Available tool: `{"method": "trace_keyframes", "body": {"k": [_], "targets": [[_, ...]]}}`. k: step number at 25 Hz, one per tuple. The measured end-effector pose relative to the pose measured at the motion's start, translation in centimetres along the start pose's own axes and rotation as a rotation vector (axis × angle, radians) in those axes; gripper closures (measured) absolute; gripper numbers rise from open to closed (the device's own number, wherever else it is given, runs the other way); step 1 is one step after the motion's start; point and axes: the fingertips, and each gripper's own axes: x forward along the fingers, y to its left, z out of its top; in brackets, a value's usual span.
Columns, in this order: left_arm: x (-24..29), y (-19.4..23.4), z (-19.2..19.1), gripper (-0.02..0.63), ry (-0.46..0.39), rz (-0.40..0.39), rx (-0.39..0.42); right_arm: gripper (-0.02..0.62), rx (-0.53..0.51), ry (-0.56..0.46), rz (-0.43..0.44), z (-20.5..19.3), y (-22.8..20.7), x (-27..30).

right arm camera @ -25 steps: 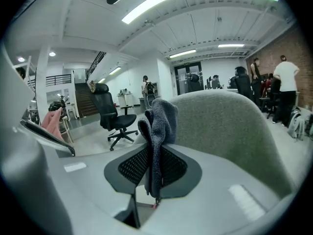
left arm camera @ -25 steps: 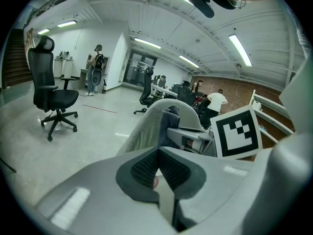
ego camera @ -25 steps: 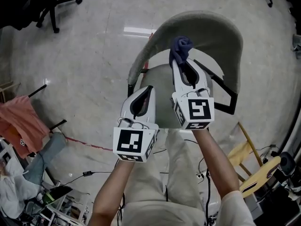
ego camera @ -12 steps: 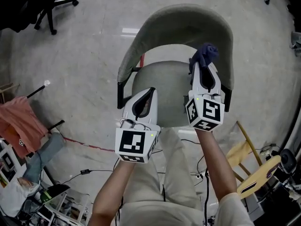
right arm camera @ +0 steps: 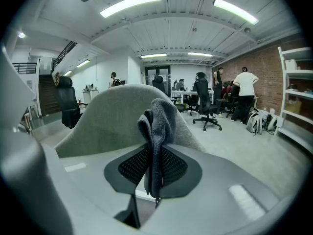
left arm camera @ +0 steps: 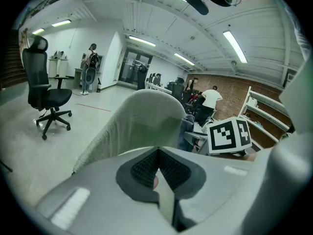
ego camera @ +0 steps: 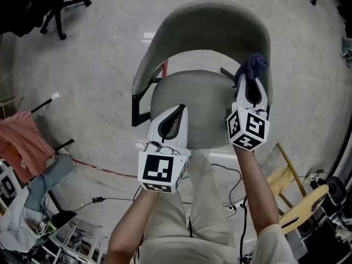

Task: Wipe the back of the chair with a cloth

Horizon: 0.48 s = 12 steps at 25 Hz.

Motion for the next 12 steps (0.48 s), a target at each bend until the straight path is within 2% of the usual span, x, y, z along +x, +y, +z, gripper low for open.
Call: {"method": "trace_keyframes", "body": {"k": [7, 12], "targets": [[0.0, 0.1, -0.7, 0.604, -0.006, 0.015, 0.0, 0.522, -0.002, 0.003, -0.075, -1.0, -2.6, 1.1], [0.2, -1.4, -1.2, 0.604, 0.008, -0.014, 0.02, 0.522, -0.019, 0.002, -0.097, -1.5, -3.5, 2.3]]}}
